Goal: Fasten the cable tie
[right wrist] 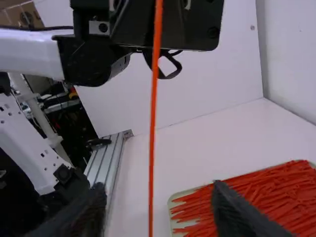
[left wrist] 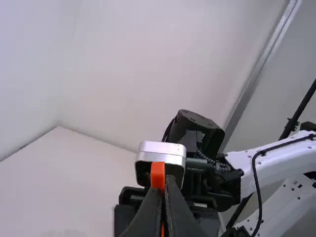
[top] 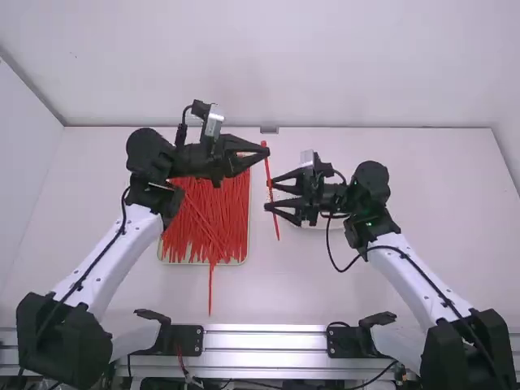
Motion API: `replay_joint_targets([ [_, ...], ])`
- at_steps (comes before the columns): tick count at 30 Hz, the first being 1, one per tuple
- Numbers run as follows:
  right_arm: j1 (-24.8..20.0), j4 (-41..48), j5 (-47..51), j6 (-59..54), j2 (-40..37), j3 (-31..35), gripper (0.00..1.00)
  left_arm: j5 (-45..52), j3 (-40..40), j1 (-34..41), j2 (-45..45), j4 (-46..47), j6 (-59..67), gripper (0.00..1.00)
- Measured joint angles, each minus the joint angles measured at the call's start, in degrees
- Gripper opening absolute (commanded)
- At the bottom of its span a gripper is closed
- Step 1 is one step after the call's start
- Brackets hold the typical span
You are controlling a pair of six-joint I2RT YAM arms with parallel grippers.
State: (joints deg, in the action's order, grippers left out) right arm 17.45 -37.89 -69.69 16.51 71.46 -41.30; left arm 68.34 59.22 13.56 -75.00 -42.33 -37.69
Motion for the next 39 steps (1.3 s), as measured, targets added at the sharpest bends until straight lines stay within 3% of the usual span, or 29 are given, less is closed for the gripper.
replay_joint_targets([
  [4,-1.1,0.0,-0.4,0.0,0.0,0.0,0.98,0.0,0.9,0.0,0.0,1.9,0.0,0.01],
  [22,-1.6,1.2,-0.4,-0.2,0.0,0.0,0.98,0.2,1.2,-1.0,0.0,2.9,-3.1,0.01],
  [32,-1.6,1.6,0.6,-2.6,0.0,0.0,0.98,0.0,3.2,-4.7,-0.1,12.0,-6.1,0.02],
  [39,-1.6,5.9,0.9,-14.0,0.0,0.0,0.98,-0.1,11.3,-6.0,-4.5,27.2,-4.2,0.02],
])
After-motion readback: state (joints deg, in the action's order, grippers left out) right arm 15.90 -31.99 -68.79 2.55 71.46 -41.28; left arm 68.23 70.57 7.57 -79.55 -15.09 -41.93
